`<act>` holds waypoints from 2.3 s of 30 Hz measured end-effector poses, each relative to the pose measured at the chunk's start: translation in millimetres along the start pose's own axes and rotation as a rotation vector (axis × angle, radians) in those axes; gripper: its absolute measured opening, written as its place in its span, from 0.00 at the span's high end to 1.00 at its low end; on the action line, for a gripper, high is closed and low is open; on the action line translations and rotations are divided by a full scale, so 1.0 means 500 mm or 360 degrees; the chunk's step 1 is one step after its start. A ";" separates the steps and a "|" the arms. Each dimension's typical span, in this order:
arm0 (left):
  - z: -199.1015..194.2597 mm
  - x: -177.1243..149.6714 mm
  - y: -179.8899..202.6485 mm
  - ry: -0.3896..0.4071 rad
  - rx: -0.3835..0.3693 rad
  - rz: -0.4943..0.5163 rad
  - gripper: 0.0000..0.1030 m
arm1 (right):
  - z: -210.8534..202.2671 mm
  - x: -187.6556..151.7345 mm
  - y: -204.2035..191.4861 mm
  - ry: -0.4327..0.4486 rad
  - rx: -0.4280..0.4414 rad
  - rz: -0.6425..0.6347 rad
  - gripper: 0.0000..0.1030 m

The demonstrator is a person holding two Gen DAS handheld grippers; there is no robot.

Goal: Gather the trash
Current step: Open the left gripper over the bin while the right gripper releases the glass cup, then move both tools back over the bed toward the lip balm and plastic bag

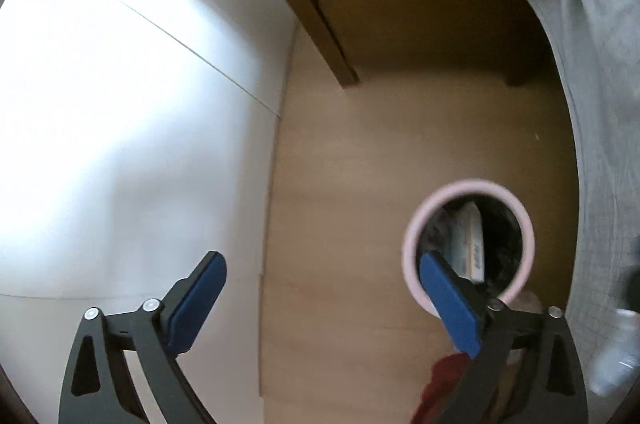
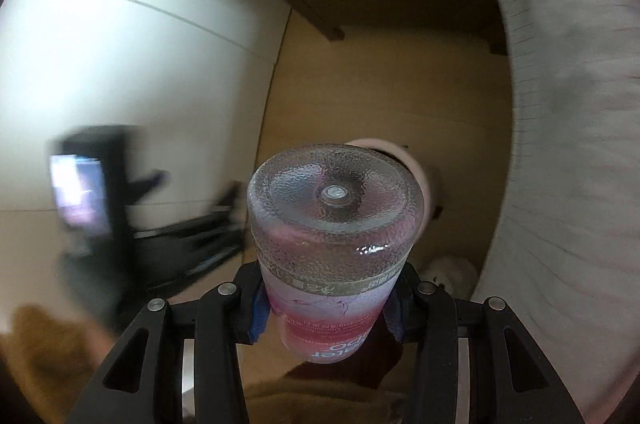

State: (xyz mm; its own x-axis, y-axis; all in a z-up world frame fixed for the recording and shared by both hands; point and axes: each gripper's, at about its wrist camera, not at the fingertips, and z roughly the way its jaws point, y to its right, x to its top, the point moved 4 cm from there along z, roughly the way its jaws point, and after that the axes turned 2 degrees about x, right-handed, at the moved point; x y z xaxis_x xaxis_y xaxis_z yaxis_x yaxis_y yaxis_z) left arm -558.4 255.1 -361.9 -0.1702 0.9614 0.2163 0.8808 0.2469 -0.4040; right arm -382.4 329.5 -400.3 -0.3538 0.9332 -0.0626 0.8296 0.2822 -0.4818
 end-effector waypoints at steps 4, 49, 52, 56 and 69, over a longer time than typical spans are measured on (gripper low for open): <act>-0.020 0.015 -0.025 0.0079 0.0045 0.0045 0.04 | 0.086 0.019 -0.005 -0.0065 -0.0034 -0.0044 0.57; -0.863 -0.158 0.800 0.0693 -0.1112 0.1649 0.04 | -0.698 -0.806 0.399 0.1183 -0.0799 0.1781 0.04; -0.943 -0.269 0.888 0.0718 -0.1220 0.1874 0.04 | -0.727 -0.942 0.434 0.1300 -0.0826 0.2005 0.04; -1.009 -0.394 0.981 0.0761 -0.1261 0.2102 0.04 | -0.747 -1.081 0.463 0.1386 -0.0833 0.2208 0.04; -1.032 -0.564 1.154 0.0760 -0.1165 0.2301 0.04 | -0.790 -1.374 0.701 0.1587 -0.0539 0.2594 0.04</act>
State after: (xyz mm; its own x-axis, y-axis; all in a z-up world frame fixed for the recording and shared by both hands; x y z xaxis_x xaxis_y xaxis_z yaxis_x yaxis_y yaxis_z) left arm 225.7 63.6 -197.1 0.9194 0.1796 0.3499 0.2132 -0.9752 -0.0599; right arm 322.0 -125.0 -180.7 0.9548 0.0391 0.2948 0.1354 -0.9397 -0.3139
